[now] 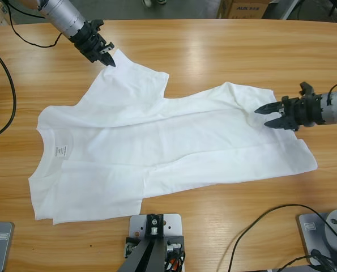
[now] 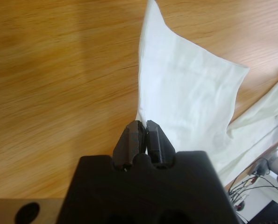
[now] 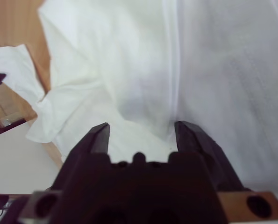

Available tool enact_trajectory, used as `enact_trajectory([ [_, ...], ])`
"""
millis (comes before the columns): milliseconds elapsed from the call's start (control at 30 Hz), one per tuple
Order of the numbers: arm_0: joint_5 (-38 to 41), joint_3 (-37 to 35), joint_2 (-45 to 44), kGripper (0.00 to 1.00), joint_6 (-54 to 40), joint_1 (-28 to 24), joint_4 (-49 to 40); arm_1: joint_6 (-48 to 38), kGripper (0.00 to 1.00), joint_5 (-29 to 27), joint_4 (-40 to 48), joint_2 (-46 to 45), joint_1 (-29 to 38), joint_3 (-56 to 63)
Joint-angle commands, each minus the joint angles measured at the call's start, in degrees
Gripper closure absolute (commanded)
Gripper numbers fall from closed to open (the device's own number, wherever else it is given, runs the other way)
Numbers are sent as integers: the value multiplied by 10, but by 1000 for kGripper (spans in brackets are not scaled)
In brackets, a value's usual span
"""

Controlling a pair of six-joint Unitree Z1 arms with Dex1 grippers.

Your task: Fold clothes

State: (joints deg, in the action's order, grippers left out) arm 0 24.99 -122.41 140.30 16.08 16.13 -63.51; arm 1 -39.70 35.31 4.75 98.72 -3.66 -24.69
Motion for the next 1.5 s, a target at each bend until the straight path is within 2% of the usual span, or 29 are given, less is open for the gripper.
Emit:
enact_trajectory([
  [33,-7,16,5,1000,-1,1,5,-6,469,-1,19,41,6,12],
  [133,-7,17,5,1000,-1,0,5,-2,804,1,21,45,8,12],
  [233,-6,18,5,1000,-1,0,5,11,986,1,20,46,10,12],
  [267,-6,19,5,1000,-1,0,5,16,1000,1,20,46,10,12],
  [533,-6,21,5,1000,-1,0,5,25,1000,-11,12,22,24,12],
  [667,-6,22,5,1000,-2,0,5,39,1000,-45,-42,-33,28,9],
  [800,-6,26,3,1000,-2,0,5,46,1000,-44,-73,-59,37,-26],
  [933,-16,30,-7,1000,-4,-2,6,70,1000,-35,-66,-70,44,-83],
  [1100,-25,29,-20,1000,0,-7,22,90,1000,-33,-59,-27,40,-146],
  [1500,-63,34,-41,1000,9,-20,31,109,1000,1,62,89,-24,-175],
])
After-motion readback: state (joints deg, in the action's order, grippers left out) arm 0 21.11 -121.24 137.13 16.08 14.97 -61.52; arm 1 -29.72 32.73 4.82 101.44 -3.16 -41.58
